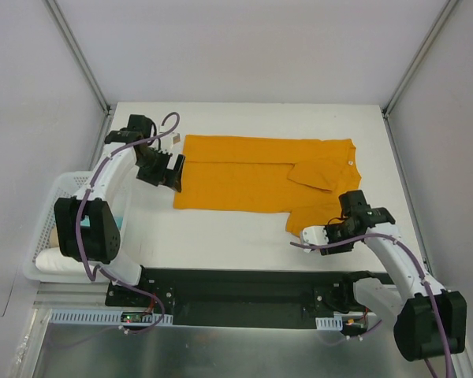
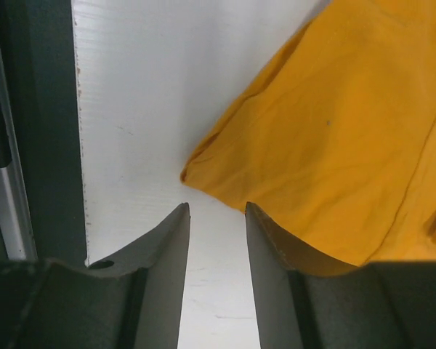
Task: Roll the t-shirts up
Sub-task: Fold the T-shirt at the center of the board.
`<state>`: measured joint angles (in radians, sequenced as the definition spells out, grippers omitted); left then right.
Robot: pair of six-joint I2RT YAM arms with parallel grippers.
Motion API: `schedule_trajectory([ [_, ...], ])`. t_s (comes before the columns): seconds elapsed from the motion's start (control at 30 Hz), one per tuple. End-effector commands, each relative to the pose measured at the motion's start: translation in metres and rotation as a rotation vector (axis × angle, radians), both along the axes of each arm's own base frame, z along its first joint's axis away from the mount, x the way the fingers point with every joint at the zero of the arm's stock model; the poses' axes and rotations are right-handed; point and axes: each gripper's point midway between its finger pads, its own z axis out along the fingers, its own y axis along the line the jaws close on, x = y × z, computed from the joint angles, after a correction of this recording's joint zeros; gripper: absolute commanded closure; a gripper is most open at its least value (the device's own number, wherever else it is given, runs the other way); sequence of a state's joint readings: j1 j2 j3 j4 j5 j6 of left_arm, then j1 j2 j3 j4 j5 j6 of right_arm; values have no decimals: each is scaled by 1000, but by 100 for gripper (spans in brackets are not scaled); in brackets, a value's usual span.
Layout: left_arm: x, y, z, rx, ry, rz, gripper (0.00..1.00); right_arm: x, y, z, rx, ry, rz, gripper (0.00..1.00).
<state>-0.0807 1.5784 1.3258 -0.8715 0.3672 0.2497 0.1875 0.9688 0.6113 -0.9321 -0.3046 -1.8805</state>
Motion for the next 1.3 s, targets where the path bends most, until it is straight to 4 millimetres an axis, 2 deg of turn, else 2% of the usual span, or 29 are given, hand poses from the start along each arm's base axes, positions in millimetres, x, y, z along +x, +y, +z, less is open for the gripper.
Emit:
schedule_trajectory([
  [0.0, -2, 8, -5, -6, 45, 18, 7, -14, 17, -12, 71, 14, 167, 63],
  [0.07, 2, 14, -5, 3, 48, 32, 7, -24, 16, -19, 69, 48, 182, 66],
  [0.17, 9, 21, -6, 18, 52, 42, 7, -28, 14, -24, 62, 82, 182, 69],
  [0.33, 20, 27, -6, 34, 46, 53, 7, -23, 14, -30, 53, 105, 167, 68],
  [0.63, 19, 25, -10, 31, 71, 46, 7, -14, 10, -35, 23, 107, 169, 68],
  [0.8, 11, 26, -15, 34, 110, 50, 7, -6, 7, -46, -2, 74, 163, 69],
  [0.9, 3, 22, -16, 12, 159, 56, 8, -6, 3, -49, -18, 76, 153, 78],
  [0.93, -1, 20, -17, 0, 167, 56, 9, -7, 3, -49, -20, 77, 148, 85],
  [1.03, -12, 14, -20, -30, 202, 74, 11, -5, 3, -40, -14, 53, 109, 99],
  [1.23, -35, 4, -30, -90, 278, 106, 12, -11, 8, -3, 42, 40, -35, 99],
  [1.27, -37, 3, -32, -91, 289, 112, 13, -20, 7, 0, 41, 69, -51, 99],
])
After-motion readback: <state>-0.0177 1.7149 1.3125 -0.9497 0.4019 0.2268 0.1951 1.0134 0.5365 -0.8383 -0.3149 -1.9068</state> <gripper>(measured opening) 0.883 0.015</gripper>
